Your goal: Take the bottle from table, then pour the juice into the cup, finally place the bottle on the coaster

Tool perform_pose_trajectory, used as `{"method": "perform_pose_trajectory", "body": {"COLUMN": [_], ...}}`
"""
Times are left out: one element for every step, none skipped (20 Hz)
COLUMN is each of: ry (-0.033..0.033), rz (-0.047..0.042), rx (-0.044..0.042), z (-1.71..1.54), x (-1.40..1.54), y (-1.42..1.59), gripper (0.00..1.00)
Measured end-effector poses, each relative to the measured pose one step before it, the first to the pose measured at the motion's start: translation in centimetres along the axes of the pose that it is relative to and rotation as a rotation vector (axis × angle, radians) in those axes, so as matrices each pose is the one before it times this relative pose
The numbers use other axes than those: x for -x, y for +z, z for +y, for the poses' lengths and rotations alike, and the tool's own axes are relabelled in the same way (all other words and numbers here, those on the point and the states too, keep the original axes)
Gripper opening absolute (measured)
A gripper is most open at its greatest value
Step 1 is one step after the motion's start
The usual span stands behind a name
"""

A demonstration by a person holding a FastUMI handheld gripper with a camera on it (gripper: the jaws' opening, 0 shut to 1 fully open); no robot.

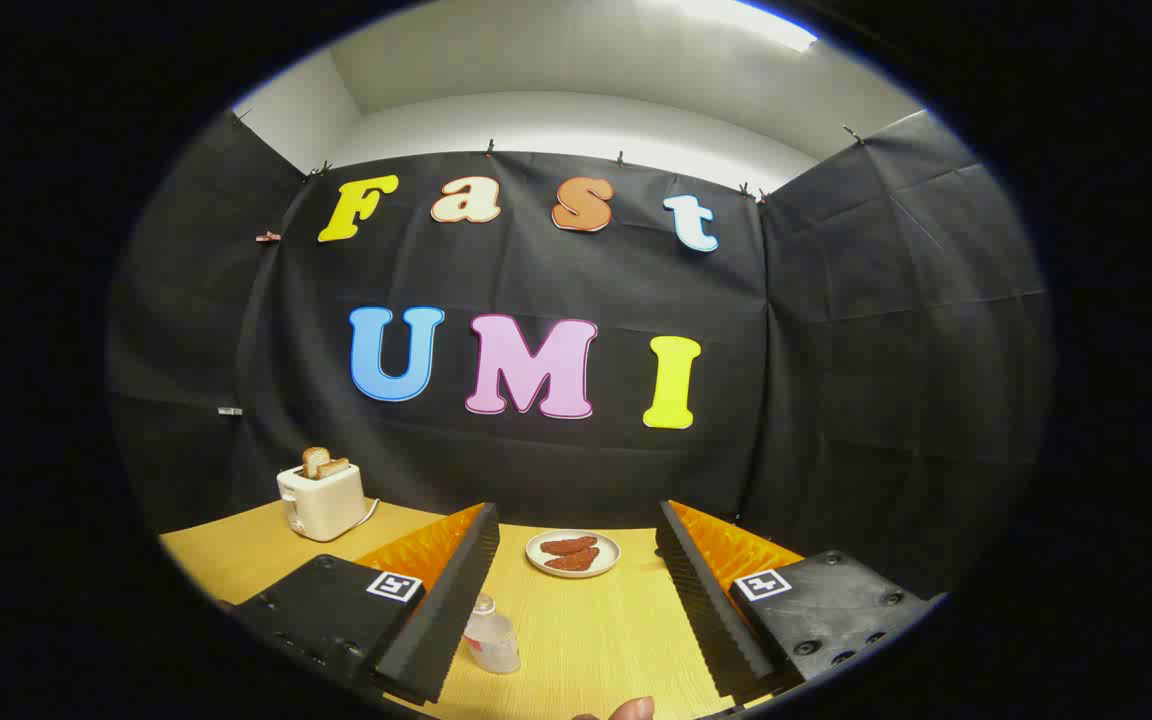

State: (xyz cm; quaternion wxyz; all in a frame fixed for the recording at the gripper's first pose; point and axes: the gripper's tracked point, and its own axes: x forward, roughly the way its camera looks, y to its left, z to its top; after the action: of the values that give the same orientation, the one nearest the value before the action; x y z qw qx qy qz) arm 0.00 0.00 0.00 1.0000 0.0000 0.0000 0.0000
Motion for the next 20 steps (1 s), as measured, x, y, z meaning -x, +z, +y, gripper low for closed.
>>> {"method": "perform_pose_trajectory", "body": {"ry": [0.00150, 0.00088, -0.00007, 0.00002, 0.00107, -0.00055, -0.00380, -0.00073, -0.00220, 0.00148, 0.00152, 0.00139, 0.00238, 0.00449, 0.00424, 0.00480, 0.00634, 0.00572, 0.00907, 0.00602], "rz": [0.00024, -0.00179, -0.00287, -0.00373, -0.00160, -0.00097, -0.00110, -0.00197, -0.00027, 0.00072, 0.00115, 0.00024, 0.00128, 0.00325, 0.00240, 0.00328, 0.00154, 0.00097, 0.00234, 0.00219], "rx": [0.00527, 0.00437, 0.00163, -0.00068, 0.00040, 0.00304, 0.00321, 0.00177, 0.00159, -0.00107, -0.00030, 0.00011, -0.00175, -0.00230, -0.00250, -0.00282, -0.00401, -0.00431, -0.00095, 0.00344], "z": [0.107, 0.156, 0.078, 0.142, 0.182, 0.062, -0.035, 0.023, 0.089, 0.077, 0.161, 0.139, 0.055, 0.231, 0.280, 0.274, 0.211, 0.212, 0.328, 0.301], "x": [0.013, 0.027, -0.048, 0.053, -0.008, 0.069, 0.077, 0.071, 0.007, -0.036, 0.002, -0.081, -0.029, 0.050, -0.147, 0.013, -0.007, 0.027, 0.066, 0.083], "y": [-0.097, 0.038, 0.130, 0.110, 0.107, -0.047, -0.016, 0.012, -0.030, -0.066, -0.082, -0.088, -0.171, -0.185, -0.286, -0.253, -0.217, -0.286, -0.411, -0.486], "gripper": [0.97, 0.97, 0.97, 0.97, 0.97, 0.97, 0.97, 0.97, 0.97, 0.97, 0.97, 0.97, 0.97, 0.97, 0.97, 0.97, 0.97, 0.97, 0.97, 0.97]}}
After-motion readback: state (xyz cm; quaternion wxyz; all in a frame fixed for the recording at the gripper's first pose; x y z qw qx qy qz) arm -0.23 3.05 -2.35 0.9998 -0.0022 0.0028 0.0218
